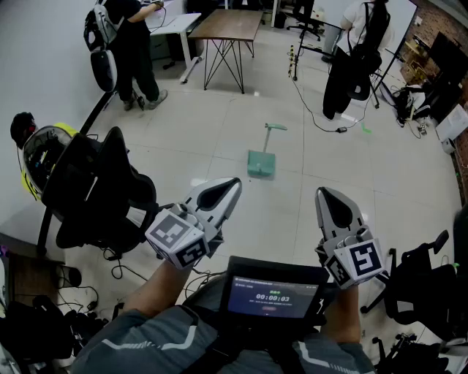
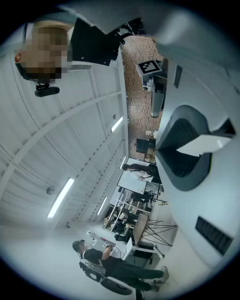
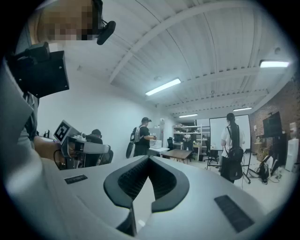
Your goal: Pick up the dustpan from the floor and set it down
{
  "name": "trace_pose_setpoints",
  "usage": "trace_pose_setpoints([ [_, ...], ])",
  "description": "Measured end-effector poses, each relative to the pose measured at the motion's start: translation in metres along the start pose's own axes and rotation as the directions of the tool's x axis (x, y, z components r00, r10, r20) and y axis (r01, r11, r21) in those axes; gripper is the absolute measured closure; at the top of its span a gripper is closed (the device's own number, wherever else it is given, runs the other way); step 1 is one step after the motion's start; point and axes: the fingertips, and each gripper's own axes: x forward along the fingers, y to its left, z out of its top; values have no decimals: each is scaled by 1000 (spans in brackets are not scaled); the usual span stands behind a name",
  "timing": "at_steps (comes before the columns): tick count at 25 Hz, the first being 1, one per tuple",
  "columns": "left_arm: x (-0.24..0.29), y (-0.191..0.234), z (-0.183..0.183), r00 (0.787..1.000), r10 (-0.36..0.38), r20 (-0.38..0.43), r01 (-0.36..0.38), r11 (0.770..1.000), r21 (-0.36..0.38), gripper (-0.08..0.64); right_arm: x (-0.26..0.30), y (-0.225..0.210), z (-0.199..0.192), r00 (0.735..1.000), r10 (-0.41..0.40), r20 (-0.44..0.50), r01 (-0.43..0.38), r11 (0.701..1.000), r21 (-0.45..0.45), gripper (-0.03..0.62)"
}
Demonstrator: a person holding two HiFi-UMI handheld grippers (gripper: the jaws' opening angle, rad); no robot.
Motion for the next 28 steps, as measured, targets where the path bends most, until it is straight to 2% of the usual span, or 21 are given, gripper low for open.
trace_pose_setpoints([
  [4,17,8,6,1000,-7,16,6,1000,19,543,17,-5,-7,1000,21,-14,-21,999,25,575],
  [7,36,22,2,1000,3,-6,-3,1000,7,543,36,-20,-7,999,40,-3,-40,999,36,575],
  [12,84,60,7,998,65,-12,-65,998,20,543,76,-63,-7,997,69,18,-70,996,50,575],
  [17,171,80,27,999,46,9,-46,997,59,543,120,-141,-3,993,113,36,-114,993,33,575],
  [20,243,113,34,997,78,3,-78,995,60,543,165,-205,-2,988,152,27,-153,988,29,575],
  [23,298,144,36,997,78,11,-79,992,95,543,204,-253,-4,984,179,23,-179,983,25,575],
  [28,374,166,31,991,136,14,-137,987,78,543,237,-322,-13,972,234,39,-235,971,40,575],
])
